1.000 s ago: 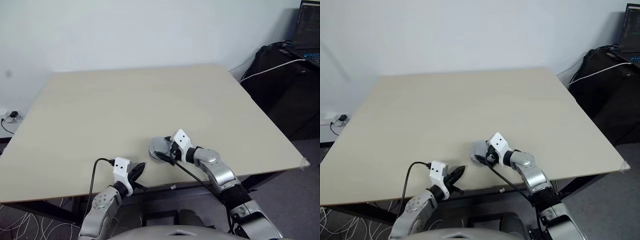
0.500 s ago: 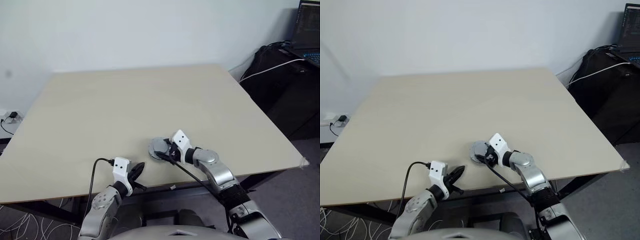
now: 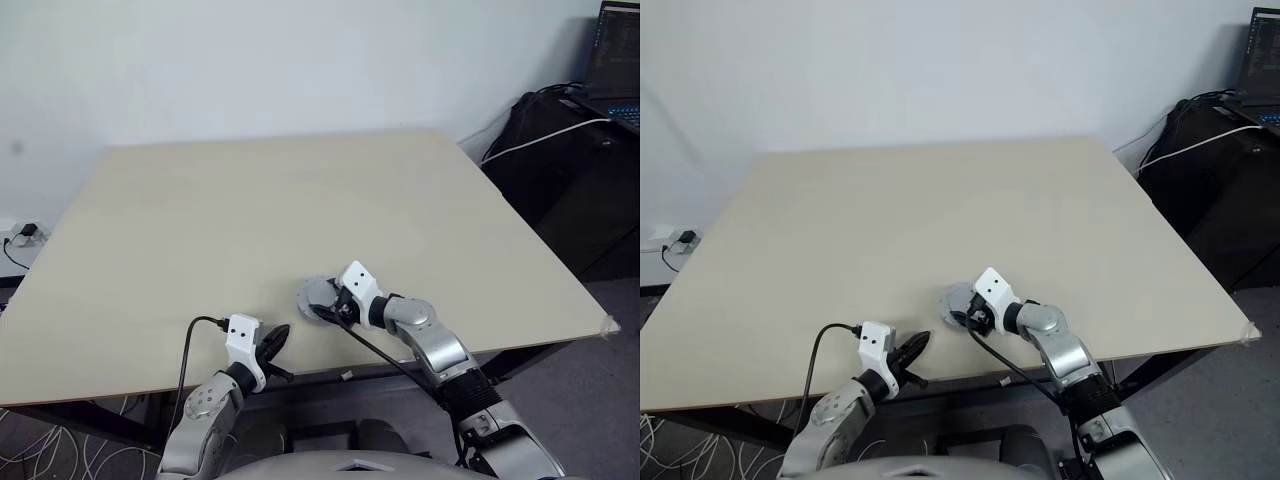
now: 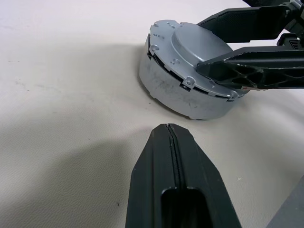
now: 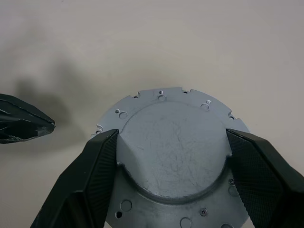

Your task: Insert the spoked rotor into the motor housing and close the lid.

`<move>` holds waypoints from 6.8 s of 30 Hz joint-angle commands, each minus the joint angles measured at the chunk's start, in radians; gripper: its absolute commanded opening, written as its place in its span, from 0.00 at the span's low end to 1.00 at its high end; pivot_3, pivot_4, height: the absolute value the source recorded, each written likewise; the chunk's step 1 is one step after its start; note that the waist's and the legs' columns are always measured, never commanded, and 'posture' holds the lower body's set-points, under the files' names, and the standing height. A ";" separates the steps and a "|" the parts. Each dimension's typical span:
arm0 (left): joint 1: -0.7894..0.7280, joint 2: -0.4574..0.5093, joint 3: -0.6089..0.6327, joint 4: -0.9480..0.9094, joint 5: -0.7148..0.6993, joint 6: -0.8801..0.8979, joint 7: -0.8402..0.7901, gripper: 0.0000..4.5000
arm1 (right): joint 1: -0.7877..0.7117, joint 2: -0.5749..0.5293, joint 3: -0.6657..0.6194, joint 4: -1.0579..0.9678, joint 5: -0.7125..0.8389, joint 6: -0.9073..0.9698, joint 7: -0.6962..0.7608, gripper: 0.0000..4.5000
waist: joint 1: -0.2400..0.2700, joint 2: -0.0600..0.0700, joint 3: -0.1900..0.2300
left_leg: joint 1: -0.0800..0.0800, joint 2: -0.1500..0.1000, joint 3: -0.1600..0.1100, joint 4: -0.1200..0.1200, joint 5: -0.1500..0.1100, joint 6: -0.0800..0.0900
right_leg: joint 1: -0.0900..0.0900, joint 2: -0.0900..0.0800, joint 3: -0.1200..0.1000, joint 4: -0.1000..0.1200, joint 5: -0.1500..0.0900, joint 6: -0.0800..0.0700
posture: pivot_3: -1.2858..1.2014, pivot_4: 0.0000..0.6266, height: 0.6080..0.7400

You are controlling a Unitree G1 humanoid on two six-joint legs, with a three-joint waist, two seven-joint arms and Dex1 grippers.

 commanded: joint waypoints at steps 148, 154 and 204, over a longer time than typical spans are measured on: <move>-0.575 0.108 -0.035 0.317 0.017 0.412 -0.292 0.00 | -0.027 0.365 -0.731 -0.149 0.687 1.087 -0.440 1.00 | -0.003 0.001 -0.012 | 0.007 -0.001 -0.002 -0.007 -0.002 0.000 | 0.004 0.000 0.001 -0.001 -0.003 -0.001 | 0.52 0.00 1.00; -0.574 0.112 -0.034 0.312 0.015 0.413 -0.292 0.00 | -0.035 0.400 -0.779 -0.084 0.724 1.073 -0.443 1.00 | -0.017 0.002 -0.012 | 0.007 -0.001 -0.002 -0.008 -0.002 0.000 | 0.003 0.000 0.001 -0.001 -0.003 -0.001 | 0.52 0.00 1.00; -0.565 0.095 -0.018 0.318 0.035 0.400 -0.297 0.00 | 0.030 0.457 -0.739 -0.220 0.866 1.151 -0.561 0.48 | -0.024 0.006 -0.010 | 0.001 -0.003 -0.006 -0.010 0.000 -0.001 | -0.002 -0.001 0.001 -0.002 -0.002 0.000 | 0.52 0.00 1.00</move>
